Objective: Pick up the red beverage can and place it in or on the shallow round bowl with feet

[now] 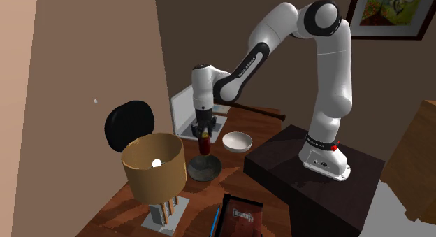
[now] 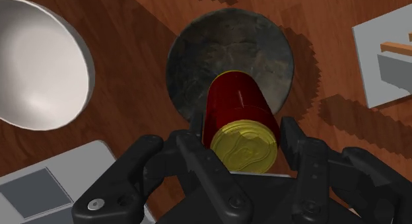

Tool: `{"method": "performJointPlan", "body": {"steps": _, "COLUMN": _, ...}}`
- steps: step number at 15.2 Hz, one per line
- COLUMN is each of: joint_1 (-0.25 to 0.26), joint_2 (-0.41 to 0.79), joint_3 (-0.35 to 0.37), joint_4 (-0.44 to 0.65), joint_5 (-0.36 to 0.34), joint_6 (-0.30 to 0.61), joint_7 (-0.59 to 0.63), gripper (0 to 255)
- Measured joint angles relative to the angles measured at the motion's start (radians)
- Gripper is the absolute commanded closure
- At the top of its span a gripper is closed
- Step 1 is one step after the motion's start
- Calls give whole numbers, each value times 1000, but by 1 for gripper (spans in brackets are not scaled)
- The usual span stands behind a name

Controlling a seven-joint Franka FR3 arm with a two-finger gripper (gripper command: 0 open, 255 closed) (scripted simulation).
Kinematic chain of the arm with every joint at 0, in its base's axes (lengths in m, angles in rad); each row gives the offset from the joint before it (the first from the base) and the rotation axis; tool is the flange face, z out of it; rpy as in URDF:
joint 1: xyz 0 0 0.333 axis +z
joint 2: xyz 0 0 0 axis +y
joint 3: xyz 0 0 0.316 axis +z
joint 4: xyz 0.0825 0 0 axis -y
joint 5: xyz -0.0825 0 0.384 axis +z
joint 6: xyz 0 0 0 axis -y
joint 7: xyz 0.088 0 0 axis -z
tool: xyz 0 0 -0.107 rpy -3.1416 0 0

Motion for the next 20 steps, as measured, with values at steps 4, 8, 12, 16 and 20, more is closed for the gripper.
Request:
{"method": "performJointPlan", "body": {"steps": 4, "joint_1": 8, "joint_2": 38, "joint_3": -13, "joint_4": -12, "joint_5": -29, "joint_6": 45, "joint_7": 18, "gripper": 255}}
{"method": "performJointPlan", "body": {"steps": 8, "joint_1": 20, "joint_2": 85, "joint_3": -30, "joint_4": -11, "joint_5": -62, "joint_6": 87, "joint_7": 41, "gripper": 255}}
{"method": "performJointPlan", "body": {"steps": 12, "joint_1": 35, "joint_2": 132, "joint_3": -50, "joint_4": -12, "joint_5": -96, "joint_6": 131, "joint_7": 64, "gripper": 255}}
{"method": "performJointPlan", "body": {"steps": 16, "joint_1": 49, "joint_2": 173, "joint_3": -69, "joint_4": -7, "joint_5": -124, "joint_6": 165, "joint_7": 83, "gripper": 255}}
{"method": "performJointPlan", "body": {"steps": 20, "joint_1": 50, "joint_2": 177, "joint_3": -71, "joint_4": -7, "joint_5": -127, "joint_6": 169, "joint_7": 85, "gripper": 255}}
